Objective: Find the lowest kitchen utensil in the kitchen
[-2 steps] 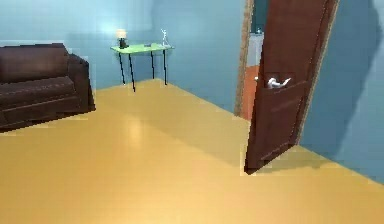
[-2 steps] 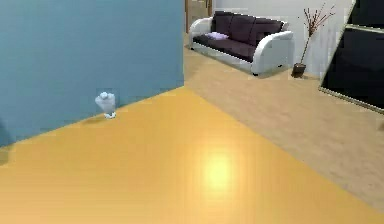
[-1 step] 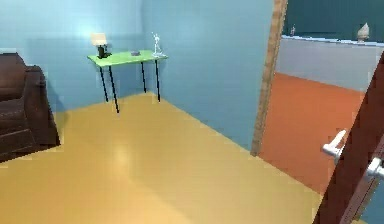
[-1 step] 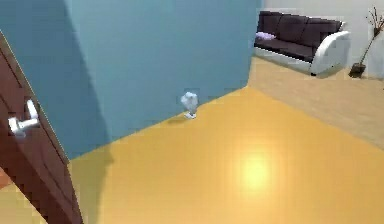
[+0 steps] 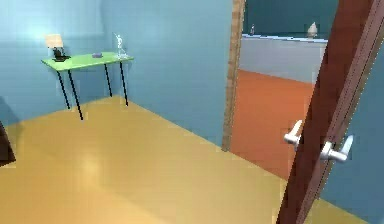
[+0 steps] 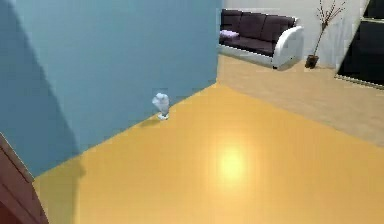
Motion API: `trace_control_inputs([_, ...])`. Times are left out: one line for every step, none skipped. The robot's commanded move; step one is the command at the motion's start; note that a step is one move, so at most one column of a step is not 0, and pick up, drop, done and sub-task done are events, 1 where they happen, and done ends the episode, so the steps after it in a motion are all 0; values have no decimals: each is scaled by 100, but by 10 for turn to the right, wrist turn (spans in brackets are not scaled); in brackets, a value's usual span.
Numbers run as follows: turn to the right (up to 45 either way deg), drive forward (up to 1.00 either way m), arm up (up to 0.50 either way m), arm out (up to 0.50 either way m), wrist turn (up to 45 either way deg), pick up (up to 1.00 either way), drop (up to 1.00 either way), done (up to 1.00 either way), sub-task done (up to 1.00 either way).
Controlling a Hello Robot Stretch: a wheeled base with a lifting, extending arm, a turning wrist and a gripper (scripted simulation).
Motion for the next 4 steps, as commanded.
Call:
trace_control_inputs([0, 35, 0, 0, 0, 0, 0, 0, 0])
trace_control_inputs([60, 0, 0, 0, 0, 0, 0, 0, 0])
trace_control_inputs([0, 60, 0, 0, 0, 0, 0, 0, 0])
trace_control_inputs([270, 0, 0, 0, 0, 0, 0, 0, 0])
